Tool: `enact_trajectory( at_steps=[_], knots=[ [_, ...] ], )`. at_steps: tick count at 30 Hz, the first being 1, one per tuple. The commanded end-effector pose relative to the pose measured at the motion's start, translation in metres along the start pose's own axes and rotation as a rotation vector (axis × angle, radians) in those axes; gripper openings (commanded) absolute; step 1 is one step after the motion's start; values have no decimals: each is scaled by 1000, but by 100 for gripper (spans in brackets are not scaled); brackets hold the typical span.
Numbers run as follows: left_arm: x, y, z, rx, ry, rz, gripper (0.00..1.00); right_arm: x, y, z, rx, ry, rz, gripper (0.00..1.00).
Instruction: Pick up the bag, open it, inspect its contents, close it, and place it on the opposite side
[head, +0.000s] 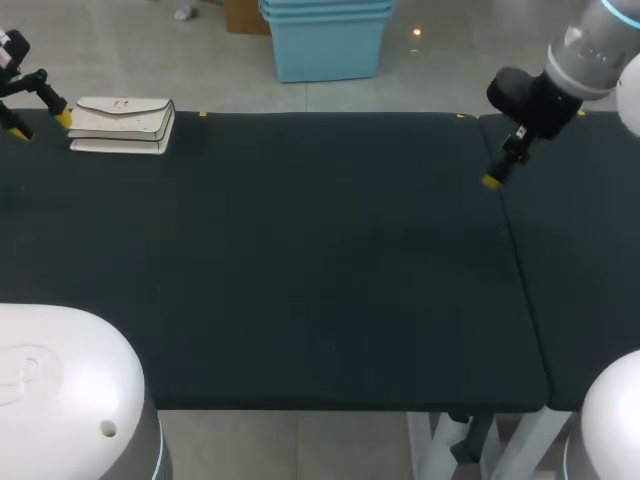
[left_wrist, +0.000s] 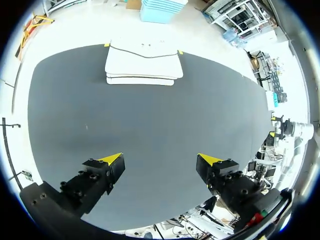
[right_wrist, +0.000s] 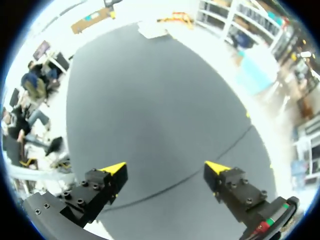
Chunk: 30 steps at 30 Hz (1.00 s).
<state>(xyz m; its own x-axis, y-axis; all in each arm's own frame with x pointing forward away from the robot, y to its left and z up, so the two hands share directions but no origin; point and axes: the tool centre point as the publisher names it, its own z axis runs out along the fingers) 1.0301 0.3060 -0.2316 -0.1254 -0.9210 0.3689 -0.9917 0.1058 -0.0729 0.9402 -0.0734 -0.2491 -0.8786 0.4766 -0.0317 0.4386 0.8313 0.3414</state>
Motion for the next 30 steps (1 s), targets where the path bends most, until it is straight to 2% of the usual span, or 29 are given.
enact_trajectory(
  at_steps=[1,5,7,11,21,30],
  knots=[
    [-14,-13,0,-45,32,-38,100,0,-7,-1,-291,47,-191,100],
    [-24,-18,4,-45,38,-78,100,0,-7,-1,-291,47,-191,100],
    [-27,-20,6,-42,43,-79,100,3,-2,8,-295,48,-254,100],
    [-30,-26,8,-42,42,-78,100,8,-1,21,-306,60,-278,100],
    [-43,-48,11,-37,57,-77,100,7,-4,45,-256,95,-254,100],
    [-54,-62,17,-45,81,-79,100,10,-1,59,-291,128,-307,100]
  ],
)
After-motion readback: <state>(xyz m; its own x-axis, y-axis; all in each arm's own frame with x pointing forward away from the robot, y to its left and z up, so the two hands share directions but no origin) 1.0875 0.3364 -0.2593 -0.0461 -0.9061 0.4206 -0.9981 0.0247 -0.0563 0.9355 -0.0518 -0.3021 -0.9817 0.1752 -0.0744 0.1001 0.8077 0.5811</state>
